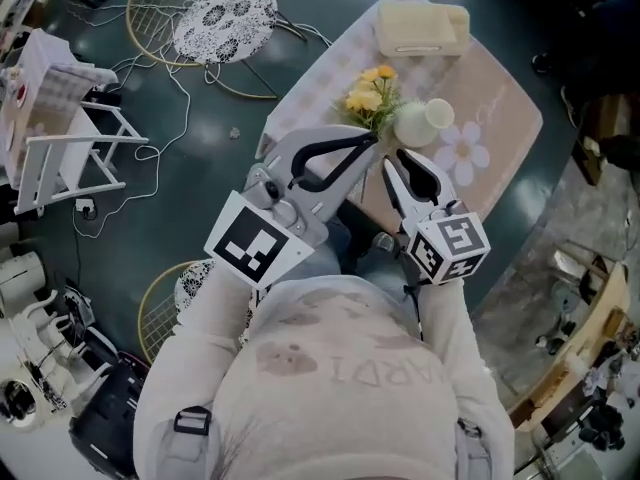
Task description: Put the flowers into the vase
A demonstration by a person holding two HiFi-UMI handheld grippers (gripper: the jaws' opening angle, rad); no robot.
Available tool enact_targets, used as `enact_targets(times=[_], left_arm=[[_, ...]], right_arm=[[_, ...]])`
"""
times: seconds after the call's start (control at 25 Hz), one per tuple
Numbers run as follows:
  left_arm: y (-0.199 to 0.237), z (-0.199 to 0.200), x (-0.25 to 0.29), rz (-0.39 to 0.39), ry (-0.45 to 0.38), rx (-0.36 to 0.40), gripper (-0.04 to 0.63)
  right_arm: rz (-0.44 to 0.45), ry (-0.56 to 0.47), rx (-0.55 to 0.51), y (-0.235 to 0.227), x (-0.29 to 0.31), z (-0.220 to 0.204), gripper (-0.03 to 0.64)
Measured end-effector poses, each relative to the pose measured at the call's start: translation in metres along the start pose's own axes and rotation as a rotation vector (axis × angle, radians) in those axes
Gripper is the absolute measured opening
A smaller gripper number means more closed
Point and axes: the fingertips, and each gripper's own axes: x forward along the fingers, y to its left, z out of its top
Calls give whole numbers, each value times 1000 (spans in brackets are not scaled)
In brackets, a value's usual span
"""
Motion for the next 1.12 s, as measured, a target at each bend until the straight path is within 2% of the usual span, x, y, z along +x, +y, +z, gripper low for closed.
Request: enact_targets(times=[0.2,0.44,0.8,1.12], left_arm=[[24,-26,10,-35,36,-28,1],[34,-66,23,-73,99,-39,1],[36,-120,32,-104,143,-124,1],[40,-154,24,-89,180,-183,1]], right_arm=[[-53,103,72,-24,31,-38,129],[-99,199,173,-49,51,-89,129],[-86,305,306,-68,88,-140,133],[-79,425,384,-71,116,-174,136]])
